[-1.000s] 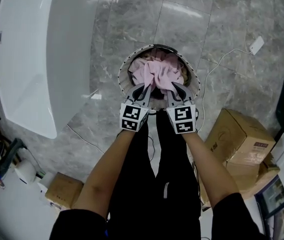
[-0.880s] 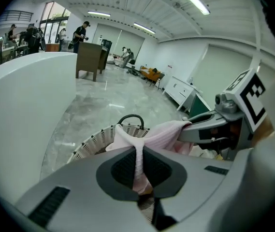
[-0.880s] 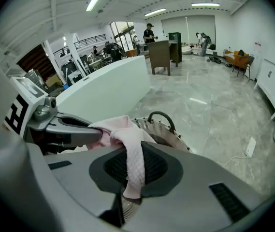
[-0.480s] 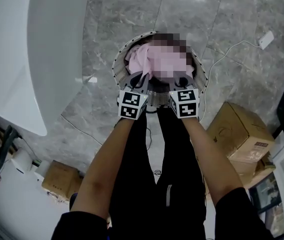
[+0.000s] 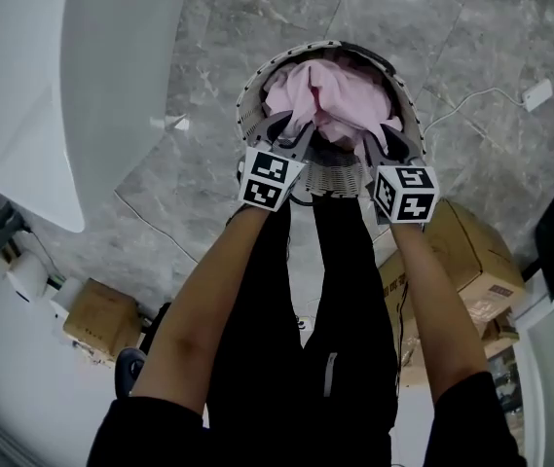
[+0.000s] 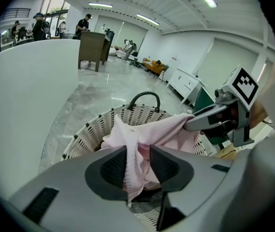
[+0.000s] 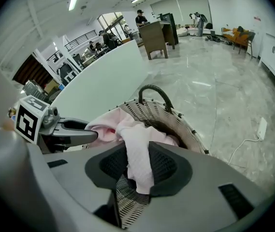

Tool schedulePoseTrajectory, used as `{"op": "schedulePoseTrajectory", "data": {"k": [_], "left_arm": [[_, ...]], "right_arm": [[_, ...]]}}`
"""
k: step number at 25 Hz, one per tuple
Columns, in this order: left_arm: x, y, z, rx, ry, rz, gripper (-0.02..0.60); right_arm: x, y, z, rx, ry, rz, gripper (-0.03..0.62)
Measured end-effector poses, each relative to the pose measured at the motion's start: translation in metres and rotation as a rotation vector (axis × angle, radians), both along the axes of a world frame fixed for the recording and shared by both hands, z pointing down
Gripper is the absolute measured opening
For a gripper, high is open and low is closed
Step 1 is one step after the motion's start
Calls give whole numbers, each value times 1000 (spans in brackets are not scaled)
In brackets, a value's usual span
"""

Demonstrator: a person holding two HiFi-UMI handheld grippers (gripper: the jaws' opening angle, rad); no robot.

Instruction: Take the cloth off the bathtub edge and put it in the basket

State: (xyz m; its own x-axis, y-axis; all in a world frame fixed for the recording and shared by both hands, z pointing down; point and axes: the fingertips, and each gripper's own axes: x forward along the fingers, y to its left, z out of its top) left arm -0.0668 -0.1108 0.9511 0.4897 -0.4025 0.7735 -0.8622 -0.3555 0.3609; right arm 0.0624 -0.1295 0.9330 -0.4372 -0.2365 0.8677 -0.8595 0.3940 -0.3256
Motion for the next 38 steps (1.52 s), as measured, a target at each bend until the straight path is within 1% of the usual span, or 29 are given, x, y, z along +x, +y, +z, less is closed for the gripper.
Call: {"op": "schedulePoseTrajectory", "data": {"k": [1,2,5,8,11,13,15,21,22,24,26,27,28,31,33,36,38], "left_arm": [[0,-1,-3,2,7,-3,155],[0,-2,-5,2,14,-7,166],[1,-1,-13,1,20,-23,212],[2,-5,-27,40,17,-49,216],[5,-6,-40,66,21,-68,236],[6,-2,-45,69,26,-79,253],[9,3,-49,67,37,-88,253],[25,21,-61,52,103,-79,252],[28,23,-62,47,125,-80,243],[32,25,-64,38,172,-93,181],[30,25,-63,36,182,-109,123],[29,25,-62,32,179,-117,70],[28,26,-61,22,183,-128,38],[32,24,-61,-8,245,-162,16],[36,22,-63,-6,278,-152,15],[42,24,-60,-4,283,-119,15],[46,27,-57,-8,273,-108,15]], "right_arm": [[1,-2,-6,1,-6,-1,127],[1,-5,-13,8,-10,-2,140],[3,-12,-33,37,-16,3,143],[7,-14,-47,47,-19,17,143],[12,0,-53,39,-6,13,143],[16,18,-50,15,11,8,143],[22,41,-43,-27,32,7,143],[42,108,-8,-172,130,-27,143],[46,113,-2,-187,141,-29,143],[54,122,11,-214,161,-22,143],[63,134,25,-245,178,-14,143],[67,140,31,-260,182,-13,143],[70,145,37,-271,184,-17,143],[75,152,46,-273,176,-44,143],[72,153,51,-281,156,-55,141],[63,161,59,-311,137,-70,141],[60,166,64,-322,151,-102,140]]}}
